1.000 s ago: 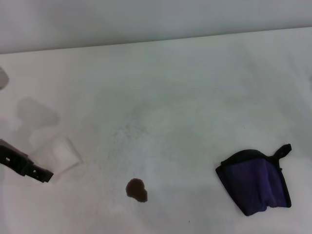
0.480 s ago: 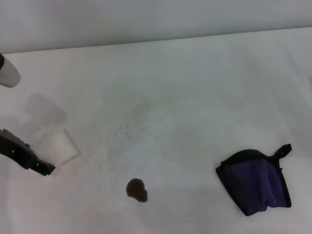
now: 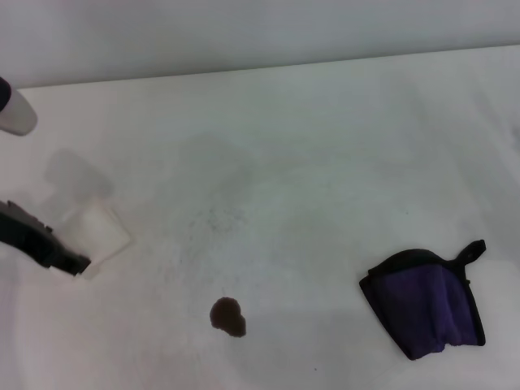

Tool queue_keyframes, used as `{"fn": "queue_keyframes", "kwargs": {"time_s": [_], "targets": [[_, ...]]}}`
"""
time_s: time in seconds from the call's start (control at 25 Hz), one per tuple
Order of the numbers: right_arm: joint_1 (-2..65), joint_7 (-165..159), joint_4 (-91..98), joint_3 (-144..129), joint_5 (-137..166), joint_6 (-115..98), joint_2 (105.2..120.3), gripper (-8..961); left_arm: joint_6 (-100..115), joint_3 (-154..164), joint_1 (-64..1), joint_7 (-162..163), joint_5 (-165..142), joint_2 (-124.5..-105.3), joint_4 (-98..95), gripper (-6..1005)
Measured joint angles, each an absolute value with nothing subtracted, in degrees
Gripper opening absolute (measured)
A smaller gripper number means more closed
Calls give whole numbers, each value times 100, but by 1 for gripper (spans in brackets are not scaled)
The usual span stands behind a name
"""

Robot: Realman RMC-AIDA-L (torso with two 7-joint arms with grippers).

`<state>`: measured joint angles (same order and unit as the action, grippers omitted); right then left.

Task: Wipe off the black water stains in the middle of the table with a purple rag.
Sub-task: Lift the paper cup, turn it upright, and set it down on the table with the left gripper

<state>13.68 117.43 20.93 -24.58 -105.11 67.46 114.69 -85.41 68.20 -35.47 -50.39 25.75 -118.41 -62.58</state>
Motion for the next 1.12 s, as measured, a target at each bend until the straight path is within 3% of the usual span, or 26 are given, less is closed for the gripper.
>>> {"fn": "queue_keyframes", "kwargs": {"time_s": [0.28, 0.68, 1.12], "targets": [[1447, 11947, 2083, -2495, -10509, 6736, 11469, 858, -6987, 7068, -3238, -5404, 3777, -11900, -6488, 706], [1620, 12280, 2090, -2475, -10511, 6599, 11470, 857, -5107, 7831, -2614, -7565, 7017, -11915, -5809, 693], [1774, 12446, 2171, -2455, -10512, 6574, 11466, 857, -5291, 8064, -1911, -11434, 10895, -11919, -4033, 702]]}}
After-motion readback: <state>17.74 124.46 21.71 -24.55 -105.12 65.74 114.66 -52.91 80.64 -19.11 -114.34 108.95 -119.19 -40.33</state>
